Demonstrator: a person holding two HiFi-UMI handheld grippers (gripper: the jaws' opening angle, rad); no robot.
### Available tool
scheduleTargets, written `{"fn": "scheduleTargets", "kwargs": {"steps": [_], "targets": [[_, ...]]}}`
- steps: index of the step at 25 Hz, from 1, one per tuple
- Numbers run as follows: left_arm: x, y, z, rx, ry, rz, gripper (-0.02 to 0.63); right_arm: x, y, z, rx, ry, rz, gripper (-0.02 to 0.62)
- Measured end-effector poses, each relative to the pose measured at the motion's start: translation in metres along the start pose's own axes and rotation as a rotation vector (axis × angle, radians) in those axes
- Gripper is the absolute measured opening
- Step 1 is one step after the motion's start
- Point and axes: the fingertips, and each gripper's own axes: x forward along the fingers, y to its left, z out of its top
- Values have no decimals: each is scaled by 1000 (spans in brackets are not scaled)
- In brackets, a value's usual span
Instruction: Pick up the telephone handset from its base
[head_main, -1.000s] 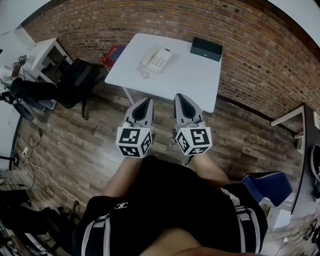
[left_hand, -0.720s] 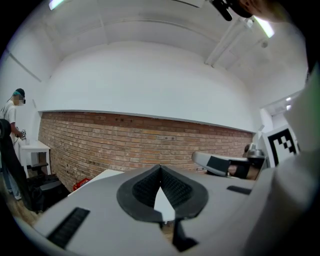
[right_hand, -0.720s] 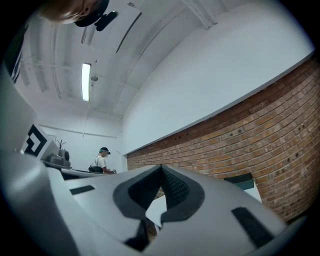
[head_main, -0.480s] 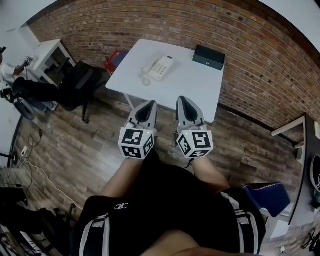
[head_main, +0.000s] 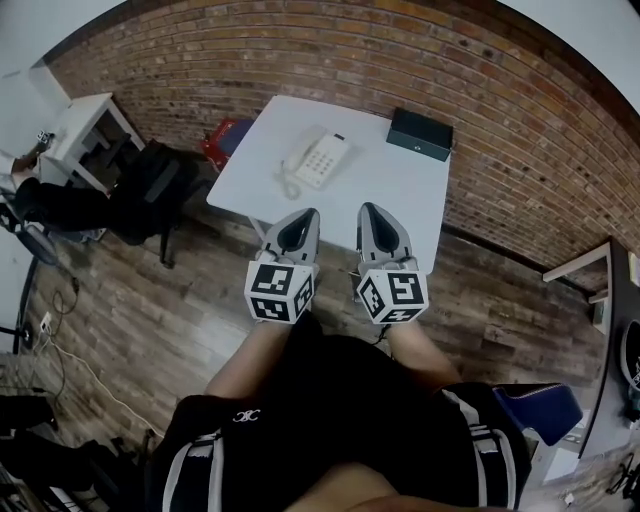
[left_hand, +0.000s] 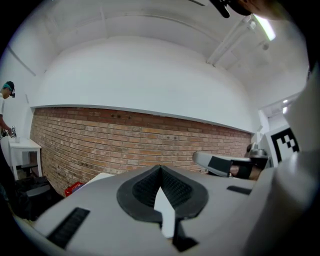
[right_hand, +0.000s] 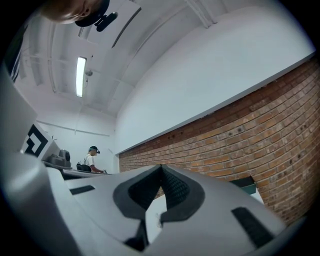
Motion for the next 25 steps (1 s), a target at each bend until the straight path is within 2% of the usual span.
{"fn": "scheduleTargets", "kwargs": {"steps": [7, 16, 25], "targets": [[52, 53, 14, -4, 22, 0, 0, 65, -13, 3, -3, -5, -40, -2], [116, 117, 31, -22, 44, -40, 0, 150, -20, -2, -20, 19, -81, -2], [184, 180, 17, -45, 112, -105, 0, 226, -38, -25, -12, 53, -151, -2]]}}
